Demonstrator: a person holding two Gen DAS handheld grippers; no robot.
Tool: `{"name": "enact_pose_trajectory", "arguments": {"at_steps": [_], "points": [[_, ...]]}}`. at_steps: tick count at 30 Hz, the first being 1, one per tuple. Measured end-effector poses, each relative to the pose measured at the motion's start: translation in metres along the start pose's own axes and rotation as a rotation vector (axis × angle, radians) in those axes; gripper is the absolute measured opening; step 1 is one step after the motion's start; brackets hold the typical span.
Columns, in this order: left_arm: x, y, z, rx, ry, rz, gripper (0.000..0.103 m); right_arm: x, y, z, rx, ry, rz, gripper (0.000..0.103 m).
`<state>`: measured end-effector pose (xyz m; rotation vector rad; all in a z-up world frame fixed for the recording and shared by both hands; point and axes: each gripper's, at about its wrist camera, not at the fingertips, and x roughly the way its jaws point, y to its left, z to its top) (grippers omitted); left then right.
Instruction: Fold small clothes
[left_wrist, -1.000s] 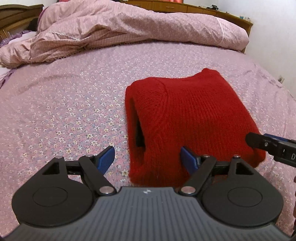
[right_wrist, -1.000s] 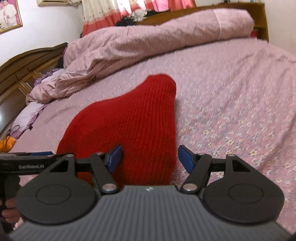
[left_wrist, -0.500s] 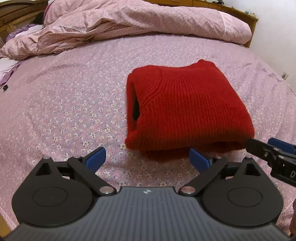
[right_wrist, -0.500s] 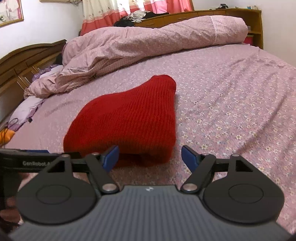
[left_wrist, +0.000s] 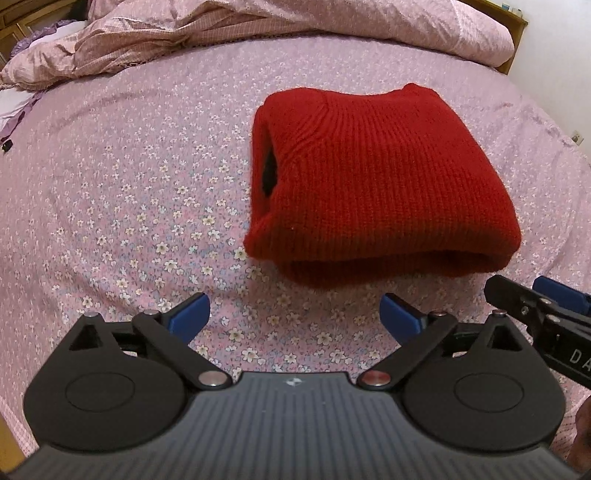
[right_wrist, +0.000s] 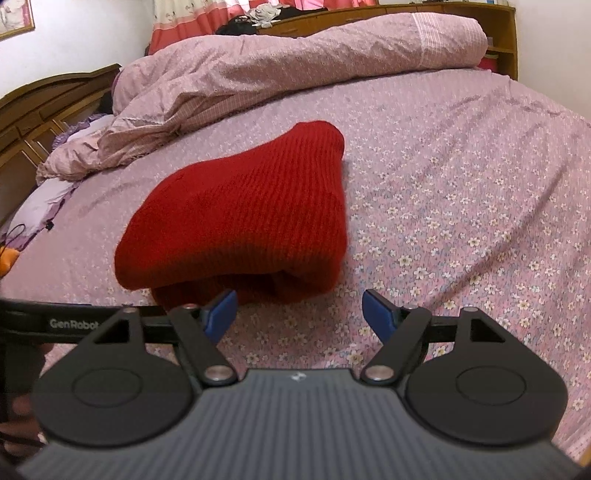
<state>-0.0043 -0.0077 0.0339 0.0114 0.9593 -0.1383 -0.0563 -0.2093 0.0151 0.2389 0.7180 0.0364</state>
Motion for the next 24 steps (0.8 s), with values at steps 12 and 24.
{"name": "enact_pose_trajectory", "arguments": {"at_steps": [12, 24], "points": [[0.0029, -0.0028, -0.0006, 0.012, 0.014, 0.005, 0.1, 0.0035, -0.0003, -0.0007, 0.012, 0.025, -0.005, 0.076], [0.0029, -0.0034, -0.0001, 0.013, 0.018, 0.006, 0.1, 0.0042, -0.0007, -0.0004, 0.013, 0.026, -0.006, 0.076]]}}
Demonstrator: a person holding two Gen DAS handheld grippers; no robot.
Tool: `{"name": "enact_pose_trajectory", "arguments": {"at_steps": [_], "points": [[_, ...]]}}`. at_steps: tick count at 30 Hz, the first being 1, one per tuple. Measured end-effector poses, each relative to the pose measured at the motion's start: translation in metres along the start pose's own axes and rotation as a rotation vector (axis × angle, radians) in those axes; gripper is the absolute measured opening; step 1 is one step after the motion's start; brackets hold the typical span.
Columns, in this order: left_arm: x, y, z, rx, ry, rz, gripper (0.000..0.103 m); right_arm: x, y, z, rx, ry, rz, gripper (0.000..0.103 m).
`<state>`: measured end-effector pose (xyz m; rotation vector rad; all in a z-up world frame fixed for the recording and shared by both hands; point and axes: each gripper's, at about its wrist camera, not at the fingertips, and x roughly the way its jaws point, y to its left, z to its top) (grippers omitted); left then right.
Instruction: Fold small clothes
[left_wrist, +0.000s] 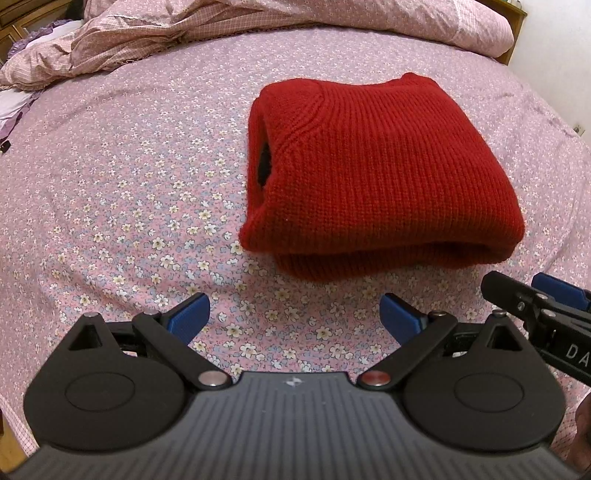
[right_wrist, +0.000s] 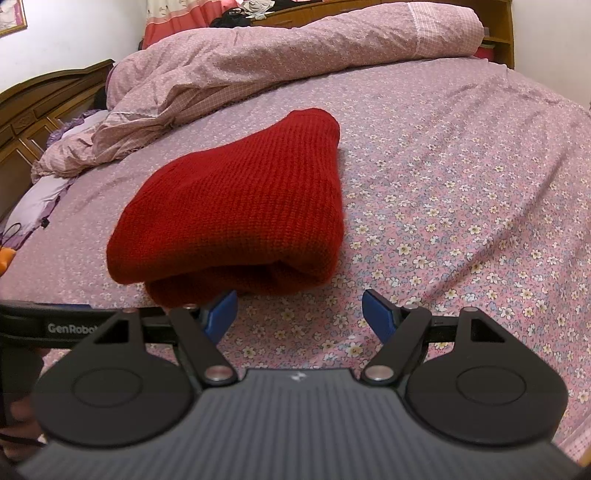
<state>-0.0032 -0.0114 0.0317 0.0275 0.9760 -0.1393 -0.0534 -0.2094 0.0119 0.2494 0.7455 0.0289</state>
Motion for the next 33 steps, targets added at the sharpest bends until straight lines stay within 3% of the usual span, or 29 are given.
{"name": "enact_pose_trajectory", "arguments": {"at_steps": [33], "points": [[-0.0009, -0.0033, -0.0038, 0.023, -0.002, -0.001, 0.1, 0.0, 0.0001, -0.0005, 0.001, 0.001, 0.0, 0.076]]}}
